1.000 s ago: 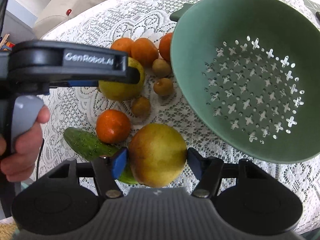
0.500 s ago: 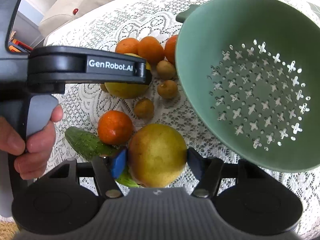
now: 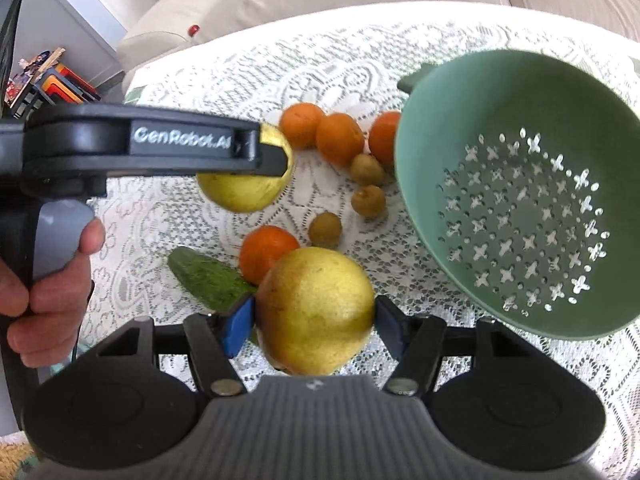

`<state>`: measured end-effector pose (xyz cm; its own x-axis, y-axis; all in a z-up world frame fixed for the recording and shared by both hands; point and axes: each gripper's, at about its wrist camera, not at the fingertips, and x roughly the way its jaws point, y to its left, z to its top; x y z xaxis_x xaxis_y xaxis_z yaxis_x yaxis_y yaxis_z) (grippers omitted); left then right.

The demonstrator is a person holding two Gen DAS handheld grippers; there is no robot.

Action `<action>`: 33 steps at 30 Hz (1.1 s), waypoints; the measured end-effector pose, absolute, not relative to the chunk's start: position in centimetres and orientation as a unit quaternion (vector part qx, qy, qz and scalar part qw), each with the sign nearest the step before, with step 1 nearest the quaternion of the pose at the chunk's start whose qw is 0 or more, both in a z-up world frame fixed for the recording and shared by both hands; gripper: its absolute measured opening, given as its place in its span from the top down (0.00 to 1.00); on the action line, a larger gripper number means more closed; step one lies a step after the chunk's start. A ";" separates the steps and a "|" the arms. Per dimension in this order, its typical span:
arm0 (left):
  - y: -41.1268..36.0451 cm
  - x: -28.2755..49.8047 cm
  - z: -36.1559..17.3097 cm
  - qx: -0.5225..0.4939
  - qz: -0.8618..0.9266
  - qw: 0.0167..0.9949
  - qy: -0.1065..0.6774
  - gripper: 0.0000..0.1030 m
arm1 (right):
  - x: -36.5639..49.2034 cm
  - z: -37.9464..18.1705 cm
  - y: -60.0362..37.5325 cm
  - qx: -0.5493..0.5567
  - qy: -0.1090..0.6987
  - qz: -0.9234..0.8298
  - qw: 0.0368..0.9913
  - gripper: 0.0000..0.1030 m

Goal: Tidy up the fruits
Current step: 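Grasp the yellow-green pear with the left tool while the right tool grasps the yellow apple, then carry the pear in the left tool and apple in the right tool into the green colander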

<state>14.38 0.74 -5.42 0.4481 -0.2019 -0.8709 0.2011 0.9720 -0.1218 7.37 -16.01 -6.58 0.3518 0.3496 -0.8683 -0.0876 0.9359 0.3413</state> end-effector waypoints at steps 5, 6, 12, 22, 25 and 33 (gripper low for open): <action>1.2 12.9 -3.8 -0.022 -0.119 0.854 0.507 0.24 | 6.6 -4.8 -16.6 0.117 0.533 0.145 0.825 0.40; 1.2 12.6 -3.5 -0.027 -0.121 0.853 0.506 0.24 | 6.5 -4.5 -16.5 0.117 0.529 0.149 0.827 0.40; 1.0 11.3 -2.4 -0.053 -0.138 0.846 0.513 0.25 | 6.0 -3.4 -16.6 0.108 0.517 0.160 0.834 0.40; -2.7 11.1 1.0 -0.054 -0.182 0.853 0.487 0.25 | 5.2 0.0 -20.6 0.092 0.486 0.135 0.858 0.40; -5.0 11.5 1.4 -0.045 -0.202 0.852 0.481 0.25 | 5.8 0.5 -22.3 0.085 0.483 0.121 0.863 0.40; -10.2 13.2 -0.1 -0.017 -0.234 0.837 0.495 0.26 | 7.5 -0.2 -26.0 0.045 0.497 0.097 0.861 0.40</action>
<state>13.24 -10.22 -0.13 0.4007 -0.4088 -0.8200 0.3743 0.8899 -0.2608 7.45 -25.99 -0.23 0.4866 0.2122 -0.8475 -0.1220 0.9770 0.1746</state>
